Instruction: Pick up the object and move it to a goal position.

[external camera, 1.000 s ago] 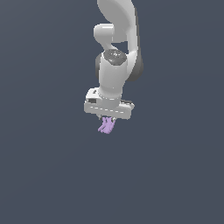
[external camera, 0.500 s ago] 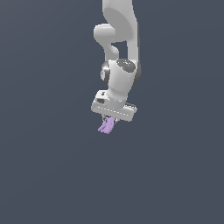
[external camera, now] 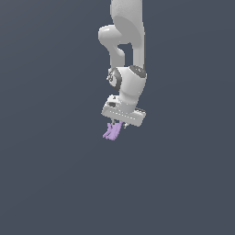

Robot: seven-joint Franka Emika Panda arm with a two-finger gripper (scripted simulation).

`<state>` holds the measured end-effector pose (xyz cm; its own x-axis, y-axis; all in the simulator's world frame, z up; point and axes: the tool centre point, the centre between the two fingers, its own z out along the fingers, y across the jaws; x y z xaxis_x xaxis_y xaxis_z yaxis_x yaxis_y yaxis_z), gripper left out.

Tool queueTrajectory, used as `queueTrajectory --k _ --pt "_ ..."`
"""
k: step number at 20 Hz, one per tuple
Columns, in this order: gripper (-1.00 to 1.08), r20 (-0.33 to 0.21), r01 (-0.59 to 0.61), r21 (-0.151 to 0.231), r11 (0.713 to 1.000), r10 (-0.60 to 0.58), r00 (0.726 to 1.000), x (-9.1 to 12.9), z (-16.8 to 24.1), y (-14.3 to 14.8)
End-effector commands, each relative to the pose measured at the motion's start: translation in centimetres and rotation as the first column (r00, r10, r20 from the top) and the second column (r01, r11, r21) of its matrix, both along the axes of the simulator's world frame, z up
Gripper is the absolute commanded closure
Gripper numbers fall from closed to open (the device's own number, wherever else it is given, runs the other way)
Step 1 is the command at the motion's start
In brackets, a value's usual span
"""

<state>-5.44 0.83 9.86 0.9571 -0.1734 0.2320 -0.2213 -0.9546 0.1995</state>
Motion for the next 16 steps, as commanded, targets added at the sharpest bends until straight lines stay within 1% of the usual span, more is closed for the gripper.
queueTrajectory --k 1,8,16 --pt "-0.20 0.012 0.003 0.000 1.000 -0.003 1.000 -0.6 -0.5 0.4" --pt "-0.20 0.026 0.005 0.003 1.000 -0.005 1.000 -1.5 -1.3 1.0" --pt "-0.20 0.026 0.004 0.004 1.000 -0.004 1.000 -1.5 -1.7 1.0"
